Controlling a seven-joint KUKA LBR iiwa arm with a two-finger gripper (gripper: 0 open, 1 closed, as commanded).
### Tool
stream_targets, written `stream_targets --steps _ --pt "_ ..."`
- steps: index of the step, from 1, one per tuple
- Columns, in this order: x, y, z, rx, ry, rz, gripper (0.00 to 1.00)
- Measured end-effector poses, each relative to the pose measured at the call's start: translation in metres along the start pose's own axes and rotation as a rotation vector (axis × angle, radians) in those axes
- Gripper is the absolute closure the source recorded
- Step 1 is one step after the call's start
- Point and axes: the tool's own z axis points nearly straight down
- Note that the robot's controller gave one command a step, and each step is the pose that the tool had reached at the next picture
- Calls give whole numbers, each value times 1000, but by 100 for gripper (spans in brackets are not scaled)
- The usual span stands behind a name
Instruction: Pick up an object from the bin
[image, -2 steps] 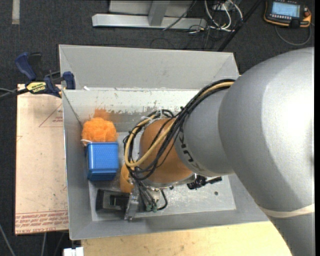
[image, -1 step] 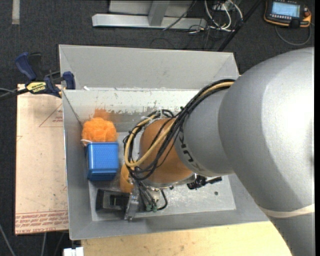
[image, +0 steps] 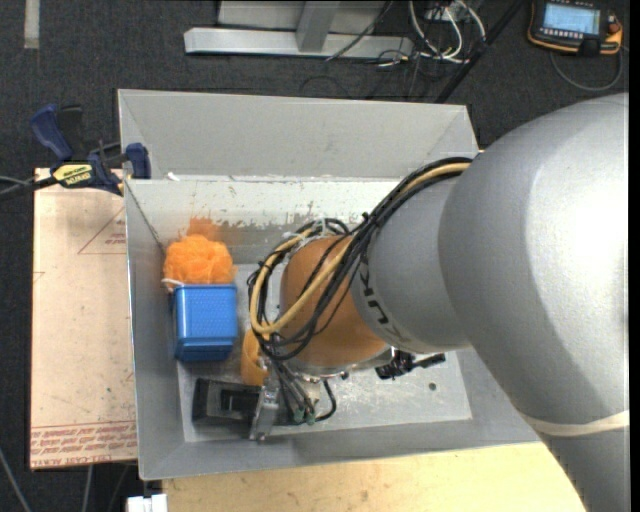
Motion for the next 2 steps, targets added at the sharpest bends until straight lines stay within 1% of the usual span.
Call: stream_targets --steps 1,2 --pt "3 -2 -18 7 11 0 100" --pt "2 -1 -39 4 7 0 100"
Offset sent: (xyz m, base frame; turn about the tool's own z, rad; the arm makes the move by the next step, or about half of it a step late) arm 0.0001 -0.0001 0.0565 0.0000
